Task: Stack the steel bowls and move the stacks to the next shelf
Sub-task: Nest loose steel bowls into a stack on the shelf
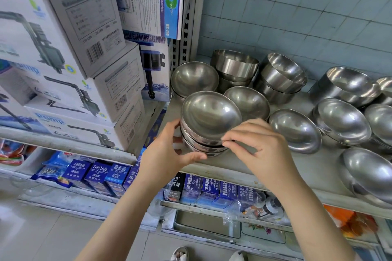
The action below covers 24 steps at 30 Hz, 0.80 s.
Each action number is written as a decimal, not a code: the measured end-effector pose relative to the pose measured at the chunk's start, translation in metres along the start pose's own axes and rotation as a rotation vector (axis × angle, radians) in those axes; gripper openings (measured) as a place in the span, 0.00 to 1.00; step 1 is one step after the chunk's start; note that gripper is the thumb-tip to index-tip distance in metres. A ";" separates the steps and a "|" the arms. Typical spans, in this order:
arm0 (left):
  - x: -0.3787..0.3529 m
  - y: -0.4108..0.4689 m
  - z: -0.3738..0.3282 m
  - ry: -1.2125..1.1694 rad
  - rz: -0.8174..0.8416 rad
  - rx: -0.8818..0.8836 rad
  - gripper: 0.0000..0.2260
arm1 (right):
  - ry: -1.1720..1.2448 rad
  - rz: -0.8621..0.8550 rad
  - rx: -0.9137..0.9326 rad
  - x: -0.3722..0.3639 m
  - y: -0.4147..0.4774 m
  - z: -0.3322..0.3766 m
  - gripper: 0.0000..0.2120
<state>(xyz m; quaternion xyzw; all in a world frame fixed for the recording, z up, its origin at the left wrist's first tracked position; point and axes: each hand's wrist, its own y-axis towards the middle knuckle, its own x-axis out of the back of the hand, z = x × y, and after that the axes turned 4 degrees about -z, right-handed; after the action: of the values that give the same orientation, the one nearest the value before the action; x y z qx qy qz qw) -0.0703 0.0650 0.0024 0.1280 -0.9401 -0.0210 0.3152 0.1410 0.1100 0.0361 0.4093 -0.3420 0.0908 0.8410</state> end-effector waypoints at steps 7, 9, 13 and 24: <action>-0.002 0.001 0.002 0.015 -0.022 0.003 0.47 | 0.033 0.043 -0.038 0.003 0.001 -0.001 0.07; -0.003 -0.001 0.003 -0.012 -0.038 0.020 0.46 | 0.107 0.054 -0.110 0.012 0.003 -0.002 0.15; -0.005 -0.002 0.003 -0.052 -0.056 0.042 0.46 | 0.042 0.073 -0.341 0.043 0.015 -0.021 0.23; -0.005 0.000 0.005 -0.087 -0.064 0.062 0.47 | -0.185 0.337 -0.380 0.040 0.022 -0.071 0.13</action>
<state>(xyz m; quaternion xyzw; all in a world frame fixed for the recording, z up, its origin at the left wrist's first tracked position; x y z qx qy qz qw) -0.0691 0.0667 -0.0046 0.1669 -0.9486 -0.0074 0.2689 0.1966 0.1721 0.0449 0.1879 -0.4917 0.1260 0.8409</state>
